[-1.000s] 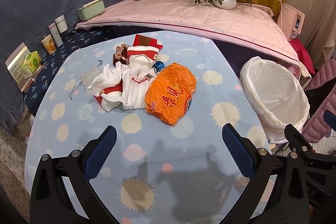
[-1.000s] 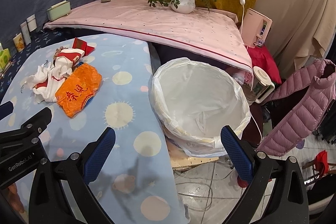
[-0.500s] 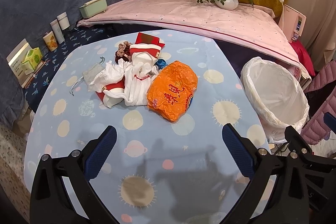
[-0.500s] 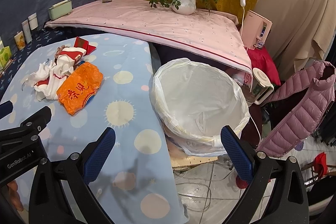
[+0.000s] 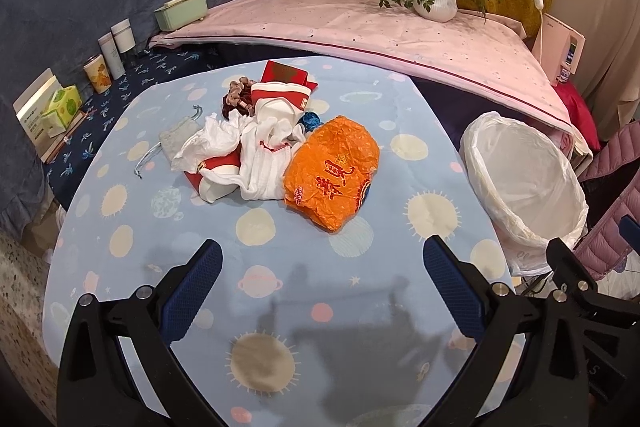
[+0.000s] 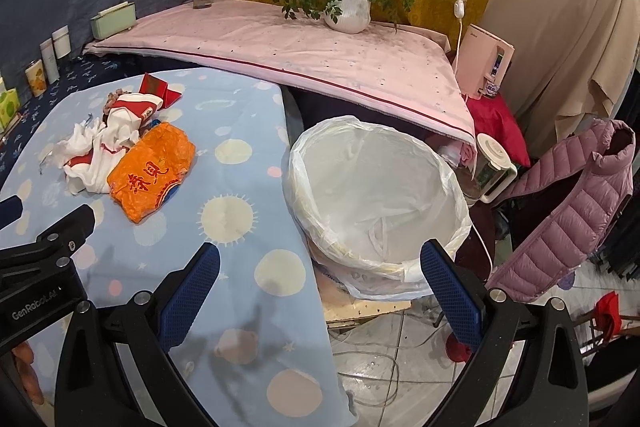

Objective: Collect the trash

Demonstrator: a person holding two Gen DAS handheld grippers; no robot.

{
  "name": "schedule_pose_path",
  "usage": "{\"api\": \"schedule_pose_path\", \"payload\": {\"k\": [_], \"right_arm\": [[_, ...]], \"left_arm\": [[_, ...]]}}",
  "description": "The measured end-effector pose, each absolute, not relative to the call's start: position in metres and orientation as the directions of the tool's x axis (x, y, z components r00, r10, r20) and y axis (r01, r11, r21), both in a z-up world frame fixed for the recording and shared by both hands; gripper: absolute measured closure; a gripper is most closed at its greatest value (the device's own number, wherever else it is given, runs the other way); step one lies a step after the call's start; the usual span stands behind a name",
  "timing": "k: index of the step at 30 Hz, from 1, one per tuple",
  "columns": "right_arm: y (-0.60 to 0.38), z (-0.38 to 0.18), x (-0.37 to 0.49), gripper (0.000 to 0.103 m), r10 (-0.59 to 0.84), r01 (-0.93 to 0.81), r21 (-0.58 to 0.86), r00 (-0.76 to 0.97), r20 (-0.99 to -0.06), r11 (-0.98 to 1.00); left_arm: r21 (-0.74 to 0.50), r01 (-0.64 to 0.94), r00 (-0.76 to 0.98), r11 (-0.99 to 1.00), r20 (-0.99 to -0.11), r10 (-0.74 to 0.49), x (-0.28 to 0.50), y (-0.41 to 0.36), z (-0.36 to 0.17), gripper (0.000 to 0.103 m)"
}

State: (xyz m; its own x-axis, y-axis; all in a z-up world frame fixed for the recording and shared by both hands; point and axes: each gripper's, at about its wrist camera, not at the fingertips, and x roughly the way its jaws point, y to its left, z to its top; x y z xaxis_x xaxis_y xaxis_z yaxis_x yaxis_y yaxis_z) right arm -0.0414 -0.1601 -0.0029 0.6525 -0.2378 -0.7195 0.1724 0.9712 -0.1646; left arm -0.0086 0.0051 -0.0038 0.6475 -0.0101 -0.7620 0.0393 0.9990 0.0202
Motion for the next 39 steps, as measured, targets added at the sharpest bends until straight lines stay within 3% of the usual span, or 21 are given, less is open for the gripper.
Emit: {"api": "schedule_pose_path", "payload": {"k": [29, 39], "right_arm": [[-0.145, -0.01, -0.016, 0.007, -0.257, 0.205, -0.16, 0.667, -0.7, 0.966], [-0.111, -0.024, 0.022, 0.007, -0.163, 0.128, -0.103, 0.682, -0.713, 0.986]], "left_arm": [[0.011, 0.014, 0.665, 1.0, -0.747, -0.001, 0.024, 0.048, -0.013, 0.007], [-0.003, -0.085, 0.673, 0.996, -0.737, 0.055, 0.065, 0.106, -0.024, 0.007]]}}
